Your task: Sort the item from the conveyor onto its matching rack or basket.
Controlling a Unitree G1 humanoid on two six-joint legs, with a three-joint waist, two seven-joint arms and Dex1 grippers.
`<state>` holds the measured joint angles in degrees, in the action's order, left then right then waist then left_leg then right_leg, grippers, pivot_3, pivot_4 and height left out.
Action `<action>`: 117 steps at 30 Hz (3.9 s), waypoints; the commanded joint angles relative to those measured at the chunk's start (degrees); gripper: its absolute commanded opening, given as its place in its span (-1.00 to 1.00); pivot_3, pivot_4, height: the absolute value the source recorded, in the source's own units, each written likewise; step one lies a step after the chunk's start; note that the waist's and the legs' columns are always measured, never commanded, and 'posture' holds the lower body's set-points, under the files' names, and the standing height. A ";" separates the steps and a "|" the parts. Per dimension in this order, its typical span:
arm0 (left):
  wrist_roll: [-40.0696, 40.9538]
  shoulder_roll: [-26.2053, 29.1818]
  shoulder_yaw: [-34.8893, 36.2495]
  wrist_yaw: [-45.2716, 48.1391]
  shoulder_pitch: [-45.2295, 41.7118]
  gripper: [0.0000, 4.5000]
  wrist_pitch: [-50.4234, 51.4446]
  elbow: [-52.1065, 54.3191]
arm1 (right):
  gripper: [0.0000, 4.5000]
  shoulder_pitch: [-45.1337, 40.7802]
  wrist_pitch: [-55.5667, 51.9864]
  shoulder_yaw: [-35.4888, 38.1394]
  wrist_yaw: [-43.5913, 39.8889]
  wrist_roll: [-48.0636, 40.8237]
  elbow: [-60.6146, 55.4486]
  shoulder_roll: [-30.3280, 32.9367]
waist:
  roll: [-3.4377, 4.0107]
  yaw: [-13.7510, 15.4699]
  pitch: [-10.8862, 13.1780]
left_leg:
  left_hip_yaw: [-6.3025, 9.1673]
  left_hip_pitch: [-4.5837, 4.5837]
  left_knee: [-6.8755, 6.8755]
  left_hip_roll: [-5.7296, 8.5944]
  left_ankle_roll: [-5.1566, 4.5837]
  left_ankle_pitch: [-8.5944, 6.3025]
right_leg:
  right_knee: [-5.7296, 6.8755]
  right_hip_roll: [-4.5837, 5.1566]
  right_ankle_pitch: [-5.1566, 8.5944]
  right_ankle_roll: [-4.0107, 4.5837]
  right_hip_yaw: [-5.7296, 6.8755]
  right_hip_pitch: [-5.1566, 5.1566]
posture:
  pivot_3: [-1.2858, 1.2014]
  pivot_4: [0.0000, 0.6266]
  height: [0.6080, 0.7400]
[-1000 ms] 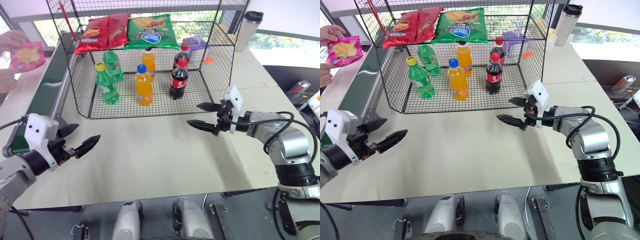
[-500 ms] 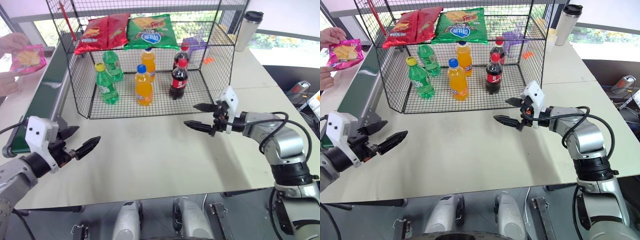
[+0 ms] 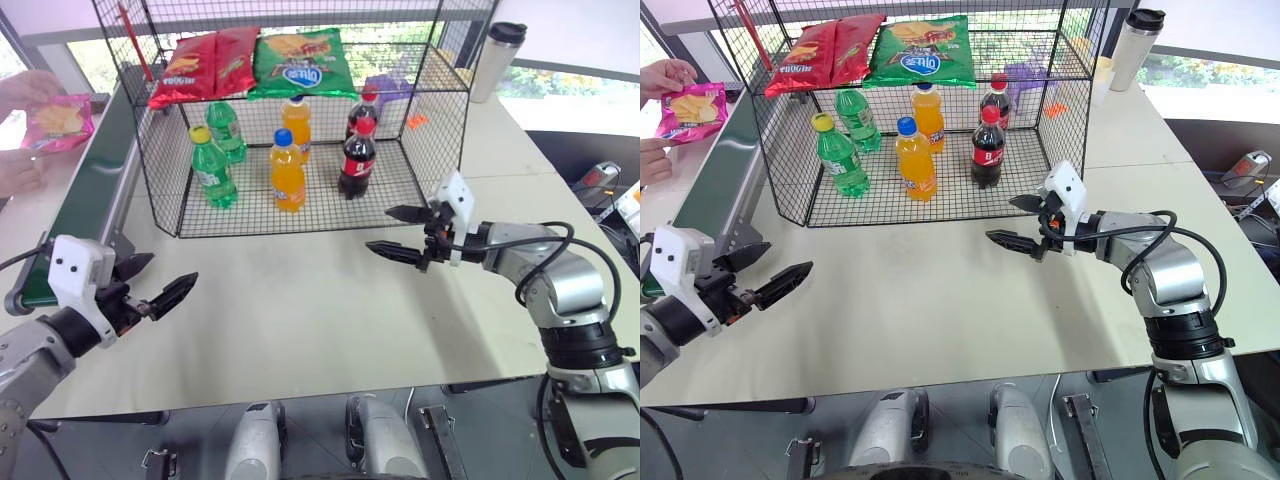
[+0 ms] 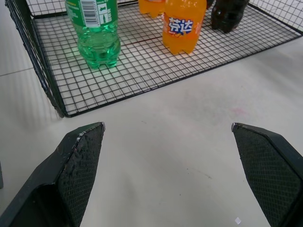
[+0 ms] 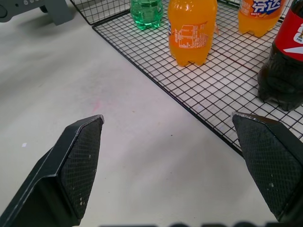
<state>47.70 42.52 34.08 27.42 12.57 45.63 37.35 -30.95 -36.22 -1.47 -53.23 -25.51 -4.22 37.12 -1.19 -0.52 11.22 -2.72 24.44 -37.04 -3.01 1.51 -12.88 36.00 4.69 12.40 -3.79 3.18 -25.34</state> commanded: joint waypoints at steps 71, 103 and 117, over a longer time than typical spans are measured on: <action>-82.04 14.31 -7.30 -13.07 2.17 1.00 -42.99 -28.10 | 0.98 -13.31 -8.47 -2.41 0.50 -9.94 -6.06 -9.06 | 0.03 -0.25 -0.04 | -0.38 0.03 0.71 0.02 0.00 0.02 | 0.03 0.21 -0.19 -0.21 0.02 -0.49 | 0.03 -0.52 1.00; -79.86 15.42 -8.61 -6.99 -5.86 -0.98 -36.24 -27.17 | 1.00 -11.97 -6.74 -2.01 2.74 -8.86 -6.39 -8.77 | 0.01 -0.14 -0.05 | -0.34 0.02 0.57 0.01 0.00 0.03 | 0.12 0.20 -0.20 -0.22 0.04 -0.44 | 0.03 -0.52 1.00; -43.74 33.99 24.39 48.35 -12.74 -0.98 -6.28 -19.36 | 1.00 -19.24 -3.94 5.57 -4.25 -11.04 7.54 -4.93 | 0.00 -0.56 -0.01 | -0.26 0.00 0.53 -0.11 0.00 0.03 | 0.12 -0.05 -0.17 -0.21 0.05 -0.41 | 0.03 -0.52 1.00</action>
<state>2.34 74.23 52.82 70.64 0.19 35.42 16.96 -48.30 -40.96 1.79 -56.41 -35.13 3.14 31.58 -1.19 -1.08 11.21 -2.99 24.45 -36.51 -3.12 1.52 -12.85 36.12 4.64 12.22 -4.00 3.23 -25.75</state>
